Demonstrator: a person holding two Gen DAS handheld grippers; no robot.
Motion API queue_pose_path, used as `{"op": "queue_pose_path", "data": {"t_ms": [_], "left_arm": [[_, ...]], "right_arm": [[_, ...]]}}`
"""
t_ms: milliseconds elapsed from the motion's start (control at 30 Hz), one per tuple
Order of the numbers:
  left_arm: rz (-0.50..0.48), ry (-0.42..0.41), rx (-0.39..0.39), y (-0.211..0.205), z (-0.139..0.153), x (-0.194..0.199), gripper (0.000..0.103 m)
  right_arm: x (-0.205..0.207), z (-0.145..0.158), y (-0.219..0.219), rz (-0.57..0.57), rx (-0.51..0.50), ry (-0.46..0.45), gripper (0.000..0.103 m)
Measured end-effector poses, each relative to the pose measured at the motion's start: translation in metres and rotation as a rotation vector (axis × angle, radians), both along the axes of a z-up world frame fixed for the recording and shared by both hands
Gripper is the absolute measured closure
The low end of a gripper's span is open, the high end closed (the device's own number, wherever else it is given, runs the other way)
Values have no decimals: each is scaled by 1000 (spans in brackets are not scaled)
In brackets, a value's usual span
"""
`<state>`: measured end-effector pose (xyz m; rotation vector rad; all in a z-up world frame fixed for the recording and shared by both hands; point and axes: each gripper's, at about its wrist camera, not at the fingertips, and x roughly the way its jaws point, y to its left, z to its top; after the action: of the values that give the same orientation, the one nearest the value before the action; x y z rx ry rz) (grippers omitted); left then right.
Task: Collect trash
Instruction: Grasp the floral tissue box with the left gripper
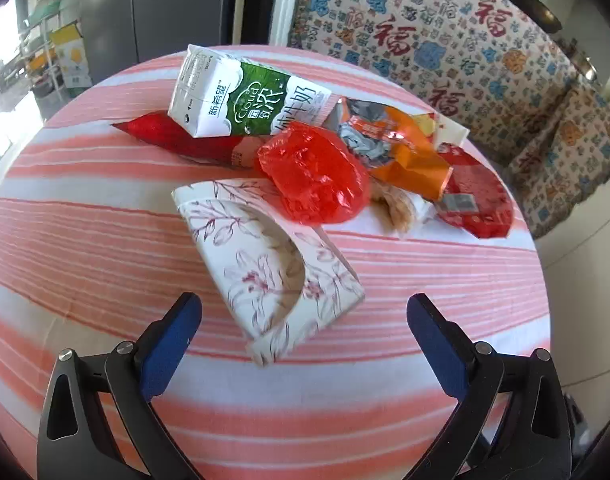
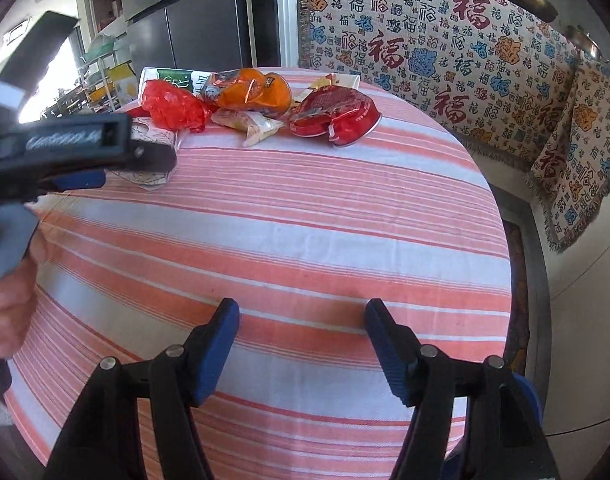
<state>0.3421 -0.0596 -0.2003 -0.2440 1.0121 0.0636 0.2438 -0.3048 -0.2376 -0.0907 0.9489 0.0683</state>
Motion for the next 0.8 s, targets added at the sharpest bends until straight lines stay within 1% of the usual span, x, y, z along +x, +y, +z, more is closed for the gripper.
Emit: {"op": "queue_pose_path", "data": {"t_ms": [33,100,133,167,200,233,300,433,467,533,567,633,733,800], "left_arm": [[9,9,8,1,-2,6,1],[27,1,32,5,-3,9,7],[25,-7,34,7,-4,6,26],[0,-9,9,9,-4,3,36],[-19,-15,3,11,-4,-1,39],[-38,-14,7,12,-2,-5,44],[-90,-4,23,15,2,-16,44],[-241,27,29,27,10,-53,45],[-281,38,37,29,11,-61,47],[-346,61,65,33,14,-79,47],[-362,61,83,36,17,-88,47],[-361,42,106,44,22,-103,47],[-339,8,79,50,22,-112,46],[-324,-19,87,51,19,-118,41]], "right_arm": [[0,0,0,-2,0,-1,34],[0,0,1,-3,0,-3,34],[0,0,1,-3,1,-3,34],[0,0,1,-1,3,-2,34],[0,0,0,0,4,-3,34],[0,0,1,1,3,-2,34],[0,0,1,2,4,2,34],[0,0,0,-2,7,6,34],[-1,1,0,-2,7,7,34],[-1,1,0,0,4,5,34],[-2,1,0,1,2,3,34],[-2,0,1,0,1,0,34],[-4,0,1,-3,-1,-8,34],[-4,-1,0,-6,-2,-13,34]]}}
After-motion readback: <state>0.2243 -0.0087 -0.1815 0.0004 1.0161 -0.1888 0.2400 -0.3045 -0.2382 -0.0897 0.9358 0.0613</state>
